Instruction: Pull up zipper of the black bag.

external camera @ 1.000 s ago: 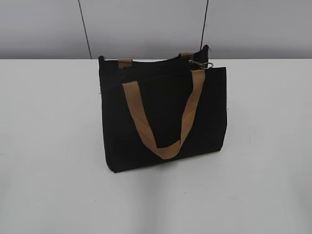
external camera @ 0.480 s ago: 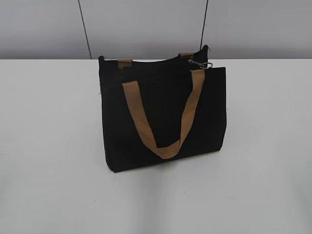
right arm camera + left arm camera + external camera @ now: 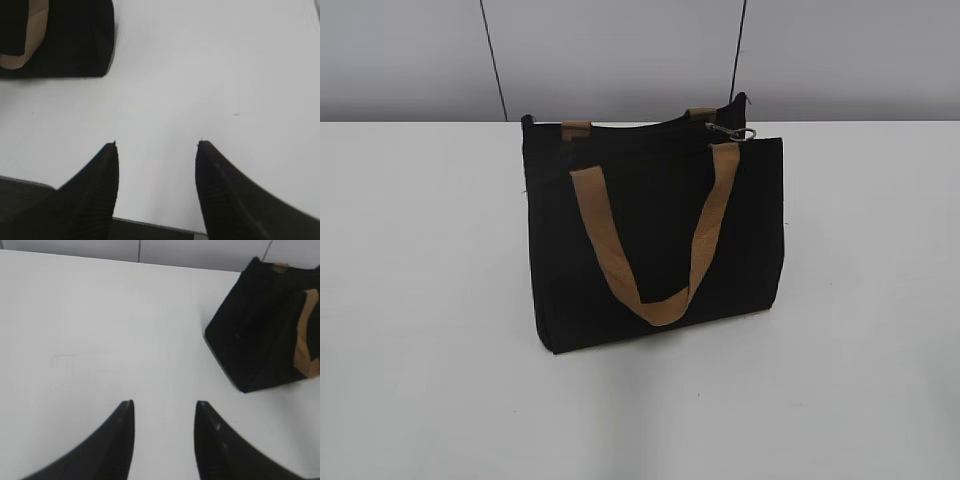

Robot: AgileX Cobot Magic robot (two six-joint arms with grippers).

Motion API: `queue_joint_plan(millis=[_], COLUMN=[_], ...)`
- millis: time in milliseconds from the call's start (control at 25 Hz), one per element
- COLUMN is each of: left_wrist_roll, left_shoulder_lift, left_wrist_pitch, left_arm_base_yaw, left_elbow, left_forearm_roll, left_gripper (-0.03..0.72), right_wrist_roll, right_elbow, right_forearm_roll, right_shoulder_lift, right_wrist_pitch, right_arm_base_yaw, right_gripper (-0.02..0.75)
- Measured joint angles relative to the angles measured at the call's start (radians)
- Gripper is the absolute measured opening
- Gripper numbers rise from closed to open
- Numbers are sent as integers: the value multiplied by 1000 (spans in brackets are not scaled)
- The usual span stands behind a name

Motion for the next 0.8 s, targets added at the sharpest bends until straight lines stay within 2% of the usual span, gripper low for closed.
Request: queue_joint_plan(millis=[240,400,800], left_wrist_roll=[0,0,0], left_shoulder_lift=[0,0,0], left_wrist_pitch=[0,0,0], left_arm_base_yaw=[155,234,250], left_elbow=[0,0,0], left_forearm_roll=[0,0,0], left_gripper=[298,282,245], right_wrist_roll=[0,0,0], right_elbow=[0,0,0], right_forearm_roll=[1,3,5], right_shoulder_lift=[-12,-12,-12], right_wrist_pitch=[1,1,1], right_arm_base_yaw=[-117,-150,-152], right_gripper=[391,391,391])
